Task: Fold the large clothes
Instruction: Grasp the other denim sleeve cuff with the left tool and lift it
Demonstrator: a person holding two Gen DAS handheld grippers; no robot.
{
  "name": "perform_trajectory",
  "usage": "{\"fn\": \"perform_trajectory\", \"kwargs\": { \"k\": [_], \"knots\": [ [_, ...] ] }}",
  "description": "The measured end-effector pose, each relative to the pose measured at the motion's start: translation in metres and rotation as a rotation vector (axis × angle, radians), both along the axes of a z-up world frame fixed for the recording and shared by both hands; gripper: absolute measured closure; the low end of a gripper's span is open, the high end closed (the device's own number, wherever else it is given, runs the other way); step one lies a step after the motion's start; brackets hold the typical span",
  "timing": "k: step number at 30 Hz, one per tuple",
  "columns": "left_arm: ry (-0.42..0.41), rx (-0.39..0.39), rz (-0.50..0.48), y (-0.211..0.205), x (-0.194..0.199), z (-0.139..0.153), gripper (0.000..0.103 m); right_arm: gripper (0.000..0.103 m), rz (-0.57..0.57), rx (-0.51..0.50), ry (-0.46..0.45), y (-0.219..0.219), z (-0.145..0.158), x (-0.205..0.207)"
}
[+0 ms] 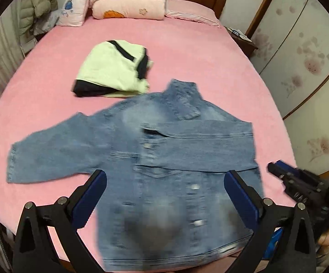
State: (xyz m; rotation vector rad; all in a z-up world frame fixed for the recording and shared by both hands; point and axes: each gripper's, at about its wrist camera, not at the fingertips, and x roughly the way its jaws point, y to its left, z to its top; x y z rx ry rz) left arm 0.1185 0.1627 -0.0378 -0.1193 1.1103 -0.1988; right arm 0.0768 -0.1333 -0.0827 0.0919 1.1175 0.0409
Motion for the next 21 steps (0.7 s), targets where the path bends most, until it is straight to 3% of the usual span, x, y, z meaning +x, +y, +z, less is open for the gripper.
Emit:
{"fn": "perform_trajectory", "kwargs": {
  "k": [7,11,16,21],
  "knots": [
    [-0.013,-0.042,0.076,0.138,-0.007,-0.004,0.001,0.074,-0.008,-0.069,-0.069,0.102,0.03,0.009],
    [0.026,-0.068,0.148,0.212,-0.009,-0.025,0.001,0.074,-0.023,0.013,-0.062,0.152,0.038,0.023],
    [0.074,-0.071,0.227,0.277,-0.009,-0.047,0.001,0.074,-0.009,0.052,-0.08,0.208,0.042,0.04],
    [0.124,-0.095,0.309,0.328,-0.006,-0.076,0.001,0.074,0.078,0.037,-0.054,0.267,0.032,0.058]
  ]
}}
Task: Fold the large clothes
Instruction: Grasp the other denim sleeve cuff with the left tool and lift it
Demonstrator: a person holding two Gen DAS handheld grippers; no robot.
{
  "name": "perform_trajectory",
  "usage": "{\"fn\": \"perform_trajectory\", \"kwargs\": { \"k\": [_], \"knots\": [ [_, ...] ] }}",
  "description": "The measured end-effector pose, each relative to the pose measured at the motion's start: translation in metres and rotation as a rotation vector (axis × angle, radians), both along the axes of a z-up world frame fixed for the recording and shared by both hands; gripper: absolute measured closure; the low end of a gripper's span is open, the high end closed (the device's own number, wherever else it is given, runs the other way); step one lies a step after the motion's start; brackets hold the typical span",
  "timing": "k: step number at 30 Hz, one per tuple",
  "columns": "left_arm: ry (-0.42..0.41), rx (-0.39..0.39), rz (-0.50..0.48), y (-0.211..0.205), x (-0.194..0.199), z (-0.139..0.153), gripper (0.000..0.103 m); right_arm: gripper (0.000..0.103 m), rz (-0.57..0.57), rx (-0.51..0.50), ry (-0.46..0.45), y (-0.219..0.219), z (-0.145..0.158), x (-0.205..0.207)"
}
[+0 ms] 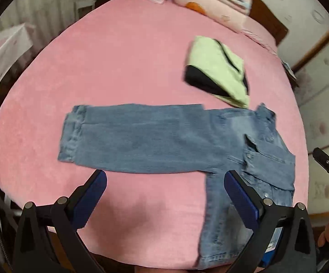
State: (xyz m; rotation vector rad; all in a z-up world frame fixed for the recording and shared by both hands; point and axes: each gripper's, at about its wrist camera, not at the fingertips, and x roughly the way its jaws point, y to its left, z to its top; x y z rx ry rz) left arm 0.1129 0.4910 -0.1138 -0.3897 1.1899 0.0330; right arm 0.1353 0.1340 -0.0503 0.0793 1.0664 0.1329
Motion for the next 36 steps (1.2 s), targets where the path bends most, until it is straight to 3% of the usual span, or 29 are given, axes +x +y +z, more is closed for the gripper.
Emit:
{"fn": "perform_trajectory", "kwargs": {
  "k": [8,14,24,31,32,34,35,36],
  "knots": [
    [0.089,-0.094,0.176,0.072,0.004,-0.069,0.001,0.074,0.144,-0.054,0.049,0.075,-0.032,0.018],
    [0.102,-0.299,0.377,0.122,-0.009,-0.138,0.001,0.074,0.181,-0.03,0.136,0.109,-0.084,0.03],
    [0.078,-0.527,0.685,0.155,-0.025,-0.234,0.002,0.074,0.215,-0.002,0.24,0.145,-0.151,0.042],
    [0.068,-0.521,0.778,0.156,-0.01,-0.256,0.002,0.074,0.237,-0.006,0.27,0.152,-0.165,0.042],
    [0.063,-0.504,0.786,0.155,-0.006,-0.254,0.006,0.074,0.235,-0.005,0.274,0.151,-0.165,0.042],
    [0.077,-0.426,0.791,0.153,0.003,-0.247,0.048,0.074,0.225,0.001,0.28,0.148,-0.166,0.043],
    [0.108,-0.388,0.79,0.155,0.007,-0.243,0.059,0.074,0.219,0.005,0.28,0.145,-0.165,0.043],
    [0.139,-0.35,0.786,0.153,0.011,-0.24,0.08,0.074,0.21,0.009,0.277,0.142,-0.164,0.043]
  ]
}}
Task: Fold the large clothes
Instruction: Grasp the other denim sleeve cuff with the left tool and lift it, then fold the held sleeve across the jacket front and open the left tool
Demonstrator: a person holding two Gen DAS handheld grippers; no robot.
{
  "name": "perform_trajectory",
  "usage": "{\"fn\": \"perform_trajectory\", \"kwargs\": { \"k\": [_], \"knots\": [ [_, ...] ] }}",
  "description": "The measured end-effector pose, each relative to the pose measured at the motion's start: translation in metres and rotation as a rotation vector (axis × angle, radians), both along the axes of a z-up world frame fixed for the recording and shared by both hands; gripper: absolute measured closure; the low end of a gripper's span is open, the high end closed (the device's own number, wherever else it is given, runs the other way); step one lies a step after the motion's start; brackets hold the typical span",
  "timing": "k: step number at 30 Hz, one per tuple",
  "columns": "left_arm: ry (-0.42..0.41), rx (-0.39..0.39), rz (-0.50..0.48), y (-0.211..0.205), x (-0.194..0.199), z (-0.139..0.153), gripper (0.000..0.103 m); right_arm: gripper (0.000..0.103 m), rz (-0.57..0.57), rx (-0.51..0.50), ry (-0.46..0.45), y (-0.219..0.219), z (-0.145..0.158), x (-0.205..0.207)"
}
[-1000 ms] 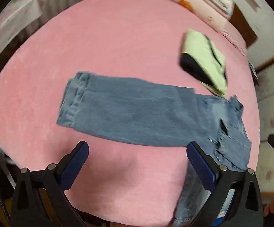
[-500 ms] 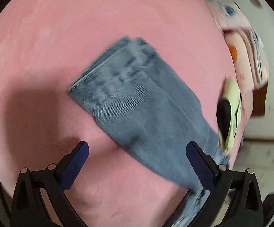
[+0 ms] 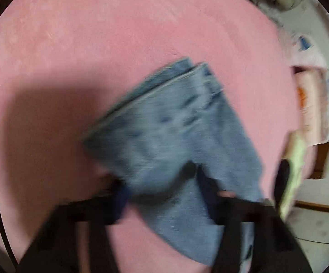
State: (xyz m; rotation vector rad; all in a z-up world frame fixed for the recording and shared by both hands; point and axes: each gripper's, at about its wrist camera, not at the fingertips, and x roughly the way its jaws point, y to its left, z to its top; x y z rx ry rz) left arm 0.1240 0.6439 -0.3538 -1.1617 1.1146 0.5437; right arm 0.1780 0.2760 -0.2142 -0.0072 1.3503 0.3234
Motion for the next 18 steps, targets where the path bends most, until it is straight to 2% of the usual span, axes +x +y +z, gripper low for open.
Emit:
{"fn": "perform_trajectory", "kwargs": {
  "k": [1,4,6,8,11,14,16,18],
  "knots": [
    [-0.004,-0.002,-0.014,-0.002,0.003,0.004,0.091,0.074,-0.009,0.004,0.0,-0.004,0.001,0.0],
    [-0.031,0.061,-0.064,-0.014,0.016,0.032,0.093,0.074,-0.038,0.019,0.002,-0.016,0.003,0.0],
    [-0.096,0.111,-0.133,-0.031,0.032,0.064,0.094,0.074,-0.06,0.025,-0.003,-0.026,0.006,0.0],
    [-0.176,0.159,-0.244,-0.057,0.055,0.102,0.094,0.074,-0.092,0.031,-0.013,-0.039,0.009,-0.001],
    [-0.328,0.178,-0.435,-0.117,0.09,0.156,0.094,0.074,-0.153,0.036,-0.027,-0.067,0.013,-0.002],
    [-0.491,0.196,-0.653,-0.196,0.116,0.205,0.094,0.074,-0.235,0.029,-0.042,-0.104,0.017,-0.006],
    [-0.55,0.187,-0.771,-0.248,0.129,0.221,0.094,0.074,-0.308,0.022,-0.047,-0.136,0.02,-0.01],
    [-0.582,0.151,-0.877,-0.301,0.145,0.222,0.094,0.074,-0.373,0.017,-0.051,-0.166,0.022,-0.016]
  ]
}}
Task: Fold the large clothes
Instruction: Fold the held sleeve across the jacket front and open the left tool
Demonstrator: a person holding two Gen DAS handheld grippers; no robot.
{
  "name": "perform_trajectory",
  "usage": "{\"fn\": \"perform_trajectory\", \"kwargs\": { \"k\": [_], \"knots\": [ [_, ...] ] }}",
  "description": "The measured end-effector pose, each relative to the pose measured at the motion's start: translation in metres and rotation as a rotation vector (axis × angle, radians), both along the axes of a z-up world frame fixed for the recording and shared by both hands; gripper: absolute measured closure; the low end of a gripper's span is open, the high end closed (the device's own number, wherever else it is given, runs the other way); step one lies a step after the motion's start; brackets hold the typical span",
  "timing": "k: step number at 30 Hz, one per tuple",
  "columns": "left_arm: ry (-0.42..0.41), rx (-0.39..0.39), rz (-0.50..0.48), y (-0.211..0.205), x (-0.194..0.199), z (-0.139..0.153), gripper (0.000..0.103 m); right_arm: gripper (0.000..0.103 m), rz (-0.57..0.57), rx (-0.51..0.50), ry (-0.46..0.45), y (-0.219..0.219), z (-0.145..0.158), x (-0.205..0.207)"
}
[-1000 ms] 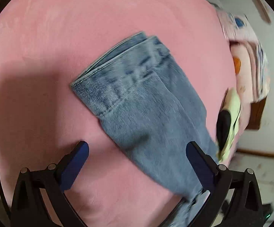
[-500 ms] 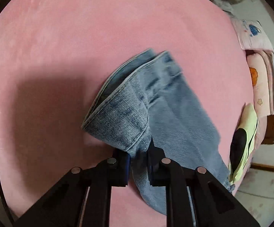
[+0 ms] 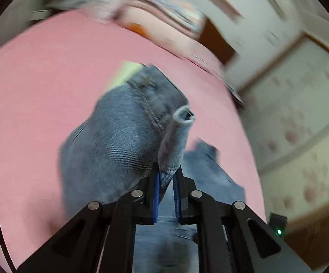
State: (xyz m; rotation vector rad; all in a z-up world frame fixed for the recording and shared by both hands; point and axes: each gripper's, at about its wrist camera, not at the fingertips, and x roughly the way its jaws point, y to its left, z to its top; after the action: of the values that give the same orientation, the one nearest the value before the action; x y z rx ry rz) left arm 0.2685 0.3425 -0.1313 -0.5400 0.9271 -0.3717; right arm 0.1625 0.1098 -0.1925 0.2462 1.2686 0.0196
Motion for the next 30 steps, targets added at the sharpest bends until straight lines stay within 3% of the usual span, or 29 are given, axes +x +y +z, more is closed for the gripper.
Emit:
{"fn": "perform_trajectory", "kwargs": {
  "k": [2,5,7,10,12,14,16,19,22,26,30],
  "knots": [
    [0.023,-0.021,-0.113,-0.056,0.009,-0.013,0.094,0.074,-0.056,-0.02,0.0,-0.03,0.0,-0.006],
    [0.068,0.014,-0.24,-0.114,0.011,-0.043,0.089,0.074,-0.132,-0.066,0.012,-0.074,-0.003,-0.017],
    [0.111,0.068,-0.321,-0.147,0.007,-0.074,0.068,0.073,-0.174,-0.086,0.029,-0.098,-0.007,-0.024],
    [0.221,0.112,-0.377,-0.17,-0.009,-0.112,0.051,0.073,-0.213,-0.086,0.063,-0.125,-0.016,-0.031],
    [0.275,0.105,-0.373,-0.16,-0.027,-0.125,0.051,0.073,-0.223,-0.061,0.078,-0.135,-0.022,-0.032],
    [0.254,0.103,-0.347,-0.141,-0.046,-0.12,0.047,0.073,-0.218,-0.033,0.082,-0.139,-0.028,-0.032],
    [0.218,0.124,-0.314,-0.124,-0.051,-0.109,0.034,0.073,-0.204,-0.008,0.076,-0.139,-0.033,-0.03],
    [0.162,0.185,-0.242,-0.089,-0.065,-0.09,0.029,0.073,-0.175,0.061,0.076,-0.133,-0.042,-0.023],
    [0.166,0.265,-0.174,-0.053,-0.08,-0.082,0.028,0.073,-0.152,0.139,0.089,-0.128,-0.057,-0.012],
    [0.234,0.354,-0.077,-0.018,-0.104,-0.1,0.028,0.073,-0.135,0.23,0.145,-0.124,-0.089,0.001],
    [0.298,0.36,-0.013,-0.003,-0.112,-0.13,0.028,0.073,-0.114,0.333,0.199,-0.12,-0.119,0.01]
  ]
}}
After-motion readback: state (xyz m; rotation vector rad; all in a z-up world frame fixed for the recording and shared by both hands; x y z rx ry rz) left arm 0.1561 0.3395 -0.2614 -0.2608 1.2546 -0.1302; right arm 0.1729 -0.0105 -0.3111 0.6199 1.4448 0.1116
